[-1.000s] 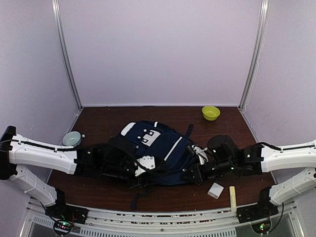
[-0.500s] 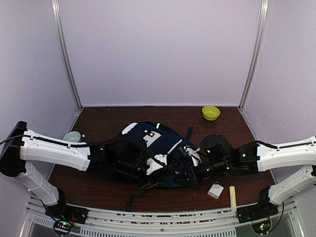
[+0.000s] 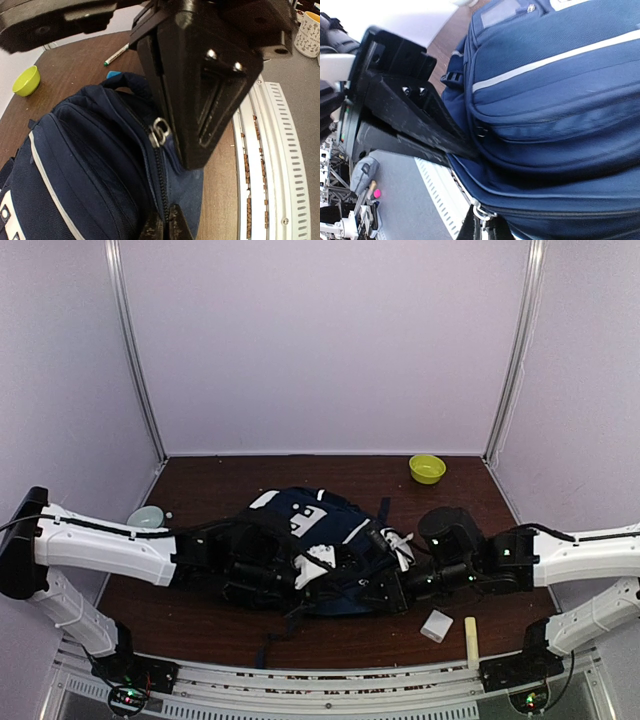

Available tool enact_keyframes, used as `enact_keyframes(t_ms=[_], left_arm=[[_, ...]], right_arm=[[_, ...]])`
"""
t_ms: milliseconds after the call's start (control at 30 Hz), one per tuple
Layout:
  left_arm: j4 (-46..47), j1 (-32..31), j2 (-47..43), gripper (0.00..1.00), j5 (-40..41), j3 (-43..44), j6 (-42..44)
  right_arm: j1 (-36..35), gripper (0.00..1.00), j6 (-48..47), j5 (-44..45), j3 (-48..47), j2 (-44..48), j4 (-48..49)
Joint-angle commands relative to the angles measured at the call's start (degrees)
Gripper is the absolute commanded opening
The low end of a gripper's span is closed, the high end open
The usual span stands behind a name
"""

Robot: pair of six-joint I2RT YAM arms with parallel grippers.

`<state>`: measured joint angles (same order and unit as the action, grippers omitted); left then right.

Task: Pack the student bag
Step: Hold the largest pocket of the student bag, then zip the student bag into the largest pocket of the bag.

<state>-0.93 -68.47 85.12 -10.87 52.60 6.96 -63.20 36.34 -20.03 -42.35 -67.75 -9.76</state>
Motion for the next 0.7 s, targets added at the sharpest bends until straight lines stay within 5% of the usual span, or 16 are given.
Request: enact_keyframes(t_ms=[0,400,667], left_arm=[[-2.1,0.0,-5.9,0.00,3.6,-4.1,0.2],[-3.6,0.0,-11.8,0.00,7.6,-9.9,-0.7],[-3.2,0.1,-8.0,0.00,8.2,-7.3,4.6]], right_arm=[[2.7,0.00,0.1,3.3,2.1,5.8,1.6],[5.4,0.00,0.8,3.6,3.3,8.7,-1.3],[6.1,0.00,1.6,8.5,7.1,22.2,-9.2]])
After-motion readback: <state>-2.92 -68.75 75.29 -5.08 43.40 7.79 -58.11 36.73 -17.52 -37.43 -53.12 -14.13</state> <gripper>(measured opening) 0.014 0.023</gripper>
